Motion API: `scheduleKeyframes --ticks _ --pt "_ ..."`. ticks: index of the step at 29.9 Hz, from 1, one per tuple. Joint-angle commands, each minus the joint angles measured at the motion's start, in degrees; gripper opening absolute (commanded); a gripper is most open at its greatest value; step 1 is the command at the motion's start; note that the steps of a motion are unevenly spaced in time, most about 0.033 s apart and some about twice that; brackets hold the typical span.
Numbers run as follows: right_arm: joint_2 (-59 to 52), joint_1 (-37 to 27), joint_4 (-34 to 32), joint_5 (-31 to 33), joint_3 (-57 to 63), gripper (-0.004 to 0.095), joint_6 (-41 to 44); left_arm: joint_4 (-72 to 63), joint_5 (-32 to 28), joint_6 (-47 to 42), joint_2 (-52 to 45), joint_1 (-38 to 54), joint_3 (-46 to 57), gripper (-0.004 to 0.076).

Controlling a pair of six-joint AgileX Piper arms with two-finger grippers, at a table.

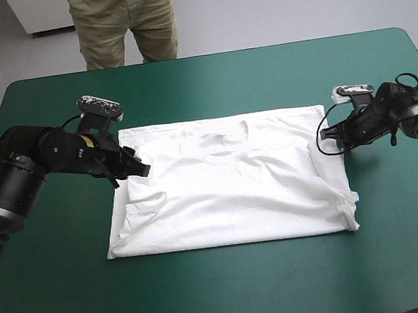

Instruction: Fold the cloth

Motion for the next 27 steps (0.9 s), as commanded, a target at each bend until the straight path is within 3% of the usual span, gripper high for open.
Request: scheduleKeyframes --ticks 1,12,18,27 --pt "-1.65 -0.09 -0.41 0.08 -0.44 -0.0011 0.47 -0.01 -2.0 -0.53 -1.83 -0.12 -1.41 0.034" --pt "-9.59 0.01 -0.78 -3.95 -2.12 -0.0013 0.47 1.87 -2.11 -0.8 -1.83 -0.12 -1.41 0.034" --pt "-11.2 0.75 0.91 3.75 -6.64 -0.0013 -1.23 1.87 -2.11 -0.8 -1.83 -0.12 -1.41 0.034" --pt "-15.82 10.62 0.78 6.5 -7.38 -0.0013 0.05 1.97 -2.44 -1.18 -1.83 -0.12 -1.41 0.034"
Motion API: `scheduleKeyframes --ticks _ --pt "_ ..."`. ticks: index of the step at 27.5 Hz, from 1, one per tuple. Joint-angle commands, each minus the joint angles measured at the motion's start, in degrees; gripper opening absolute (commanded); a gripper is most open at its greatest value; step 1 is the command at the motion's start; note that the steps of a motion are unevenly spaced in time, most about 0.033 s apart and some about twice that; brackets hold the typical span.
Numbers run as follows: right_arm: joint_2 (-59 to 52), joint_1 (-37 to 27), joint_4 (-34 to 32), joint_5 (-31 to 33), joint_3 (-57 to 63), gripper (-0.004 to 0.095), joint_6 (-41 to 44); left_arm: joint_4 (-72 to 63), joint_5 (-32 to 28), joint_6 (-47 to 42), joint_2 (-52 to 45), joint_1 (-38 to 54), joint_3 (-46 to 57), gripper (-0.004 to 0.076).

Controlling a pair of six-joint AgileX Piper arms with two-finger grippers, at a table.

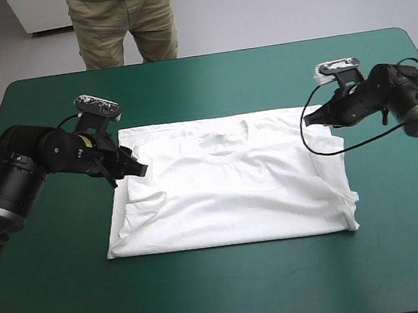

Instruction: Fold the cloth

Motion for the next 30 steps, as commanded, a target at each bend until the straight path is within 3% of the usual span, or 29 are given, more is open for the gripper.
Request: scheduleKeyframes --ticks 1,8,15,23,26,30 --pt "-4.23 3.98 1.02 0.69 -1.89 -0.0013 0.65 -0.54 -2.38 -0.72 -1.83 -0.12 -1.41 0.034" --pt "-3.13 12.34 -2.39 1.38 -1.89 -0.0013 4.12 -0.68 -2.51 -0.97 -1.83 -0.12 -1.41 0.034" --pt "2.41 13.99 -1.93 4.52 0.05 -0.0013 4.54 -1.04 -2.54 -1.37 -1.83 -0.12 -1.41 0.034" --pt "8.89 13.99 -1.94 -0.02 5.46 -0.0013 4.81 -1.1 -2.37 -1.37 -1.83 -0.12 -1.41 0.034" --pt "7.44 13.99 -1.76 -0.39 5.46 -0.0013 4.17 -1.1 -2.26 -1.37 -1.83 -0.12 -1.41 0.034" --pt "-3.79 13.99 -0.65 0.33 5.46 -0.0012 3.14 1.68 -1.33 -2.36 -4.11 -0.12 -1.41 0.034"
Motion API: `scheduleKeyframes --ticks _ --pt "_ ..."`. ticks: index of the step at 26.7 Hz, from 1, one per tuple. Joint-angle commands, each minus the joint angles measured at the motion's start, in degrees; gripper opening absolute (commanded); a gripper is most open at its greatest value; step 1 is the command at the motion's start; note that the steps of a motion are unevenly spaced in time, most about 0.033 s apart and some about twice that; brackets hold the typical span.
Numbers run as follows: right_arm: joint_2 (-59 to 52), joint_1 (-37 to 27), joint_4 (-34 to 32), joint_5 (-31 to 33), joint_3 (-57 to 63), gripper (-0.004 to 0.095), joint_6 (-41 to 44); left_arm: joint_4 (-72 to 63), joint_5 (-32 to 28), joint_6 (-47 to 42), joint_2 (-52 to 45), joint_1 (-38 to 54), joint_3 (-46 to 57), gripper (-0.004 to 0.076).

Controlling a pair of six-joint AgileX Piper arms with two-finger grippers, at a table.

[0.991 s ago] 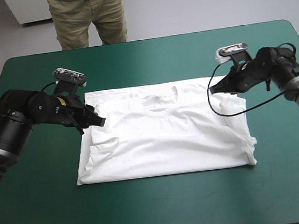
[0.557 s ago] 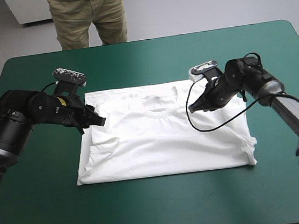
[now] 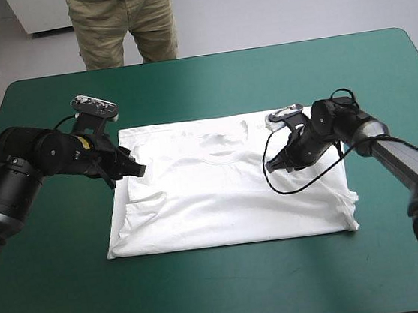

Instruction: Fold the cloth

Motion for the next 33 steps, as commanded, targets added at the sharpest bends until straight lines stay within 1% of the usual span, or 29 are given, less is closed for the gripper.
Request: scheduleKeyframes --ticks 1,2,3,6,9,11,14,16,20,24,28,33 --pt "-10.48 0.03 1.13 0.83 -1.45 -0.0001 -0.84 2.56 -1.11 -2.37 -3.5 -0.12 -1.29 0.034" --pt "-13.26 -0.07 1.13 1.94 -1.45 0.0031 -0.84 3.96 -0.24 -2.99 -4.08 -0.12 -0.78 0.034" --pt "-16.2 -0.07 1.13 3.22 -1.45 0.0088 -0.74 4.78 0.88 -3.98 -4.48 -0.12 -0.36 0.034" --pt "-23.17 -0.07 -0.71 7.78 -1.45 0.031 1.87 6.79 1.65 -5.81 -7.01 -0.12 3.82 0.034" --pt "-28.4 -0.07 -4.28 9.97 -1.45 0.0403 4.49 8.64 1.13 -8.56 -9.48 -0.12 10.25 0.034" --pt "-32.65 -0.07 -6.91 12.03 -1.45 0.0405 5.89 11.82 -0.58 -12.55 -11.72 -0.12 16.53 0.034" --pt "-36.76 -0.07 -8.06 14.6 -1.35 0.0405 6.68 16.57 -4.3 -18.56 -13.62 -0.12 24.03 0.034" --pt "-38.59 -0.07 -7.94 15.28 -1.14 0.0405 6.83 17.4 -6.39 -20.18 -13.75 -0.12 28.31 0.034" --pt "-40.73 -0.07 -7.49 13.9 0.31 0.0405 7.47 13.31 -8.9 -20.19 -11.45 -0.12 34.78 0.034" --pt "-40.85 -0.07 -7.39 12.3 2.16 0.0407 7.47 10.09 -12.44 -20.08 -9.15 -0.12 37.5 0.034" --pt "-40.61 -0.07 -5.7 11.0 4.65 0.0407 7.03 9.3 -16.74 -20.62 -7.31 -0.12 37.48 0.034" --pt "-40.61 -0.07 -5.51 10.89 7.3 0.0406 6.92 8.75 -17.41 -20.72 -4.36 -0.12 37.64 0.034"
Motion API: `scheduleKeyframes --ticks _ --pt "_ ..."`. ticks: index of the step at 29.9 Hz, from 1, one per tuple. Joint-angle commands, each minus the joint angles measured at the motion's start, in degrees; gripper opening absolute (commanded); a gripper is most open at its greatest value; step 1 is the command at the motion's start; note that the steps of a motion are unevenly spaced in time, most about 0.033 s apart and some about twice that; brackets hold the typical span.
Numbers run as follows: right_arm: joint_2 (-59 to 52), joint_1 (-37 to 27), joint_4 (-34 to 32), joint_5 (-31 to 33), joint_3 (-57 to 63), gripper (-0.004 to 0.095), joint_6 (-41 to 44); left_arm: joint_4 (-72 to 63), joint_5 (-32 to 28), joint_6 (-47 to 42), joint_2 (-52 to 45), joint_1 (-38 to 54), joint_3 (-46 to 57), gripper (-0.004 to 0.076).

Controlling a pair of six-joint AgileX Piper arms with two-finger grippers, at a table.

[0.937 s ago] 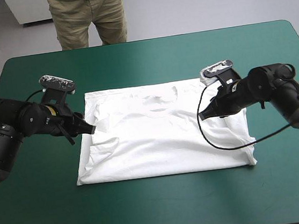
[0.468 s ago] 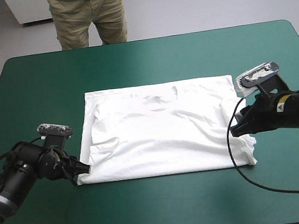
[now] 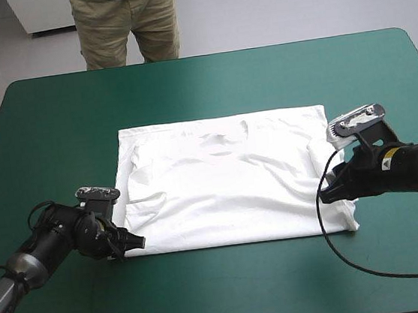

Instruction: Fold the cloth

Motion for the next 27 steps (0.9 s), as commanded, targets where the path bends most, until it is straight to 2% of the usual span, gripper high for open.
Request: scheduleKeyframes --ticks 1,7,12,16,18,22,27 --pt "-0.5 -0.07 0.64 -2.99 0.04 0.0406 -0.5 -0.35 -1.62 -0.72 0.85 -0.12 -0.92 0.034" --pt "-0.5 -0.07 0.64 -2.64 0.95 0.0405 -0.5 -0.19 -2.83 -1.49 4.18 -0.12 1.73 0.034" --pt "-0.5 -0.07 0.52 -2.64 0.95 0.0405 -0.5 -1.54 -8.06 -3.77 4.68 -0.12 6.25 0.034" --pt "-0.64 -0.07 -0.14 -1.42 1.39 0.0405 -0.5 -3.35 -7.84 -3.77 4.68 -0.12 8.65 0.0329" --pt "-0.9 -0.07 -0.35 -0.98 2.46 0.0402 -0.5 -3.02 -7.96 -3.77 4.68 -0.12 9.55 0.0265" --pt "-2.14 -0.07 -3.95 -1.34 7.27 0.0372 1.5 -3.0 -7.96 -3.06 4.68 -0.12 10.04 -0.0013" --pt "-3.31 -0.07 -6.27 -0.53 14.05 0.0367 3.71 -3.13 -7.96 -3.06 4.68 -0.12 10.04 -0.0004"
